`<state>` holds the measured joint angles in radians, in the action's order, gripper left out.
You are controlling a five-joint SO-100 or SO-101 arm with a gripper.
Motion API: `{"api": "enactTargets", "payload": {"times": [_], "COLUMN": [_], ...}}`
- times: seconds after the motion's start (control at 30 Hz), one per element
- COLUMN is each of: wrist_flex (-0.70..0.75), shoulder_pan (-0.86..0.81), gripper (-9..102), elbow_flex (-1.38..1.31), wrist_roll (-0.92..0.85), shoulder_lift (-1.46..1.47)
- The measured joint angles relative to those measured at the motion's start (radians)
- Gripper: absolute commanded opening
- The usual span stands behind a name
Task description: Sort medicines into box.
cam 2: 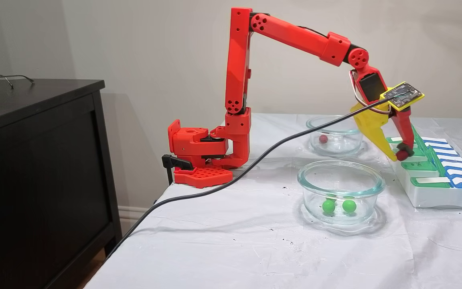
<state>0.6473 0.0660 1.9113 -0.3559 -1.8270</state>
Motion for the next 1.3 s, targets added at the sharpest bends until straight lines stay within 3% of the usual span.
{"api": "enactTargets", "payload": {"times": [0.47, 0.6, 0.83, 0.93, 1.1, 1.17, 1.3], "wrist_flex": [0.035, 0.018, 0.015, 0.017, 0.075, 0.120, 0.298], "shoulder_pan": [-0.006, -0.008, -0.008, -0.008, 0.005, 0.020, 0.080], "gripper": [0, 18, 24, 21, 5, 0, 0], "elbow_flex": [-0.035, -0.035, -0.035, -0.035, -0.035, -0.038, -0.133], "wrist_roll": [0.012, 0.012, 0.012, 0.012, -0.003, -0.009, -0.017], "shoulder_lift": [0.000, 0.000, 0.000, 0.000, -0.009, -0.029, -0.054]}}
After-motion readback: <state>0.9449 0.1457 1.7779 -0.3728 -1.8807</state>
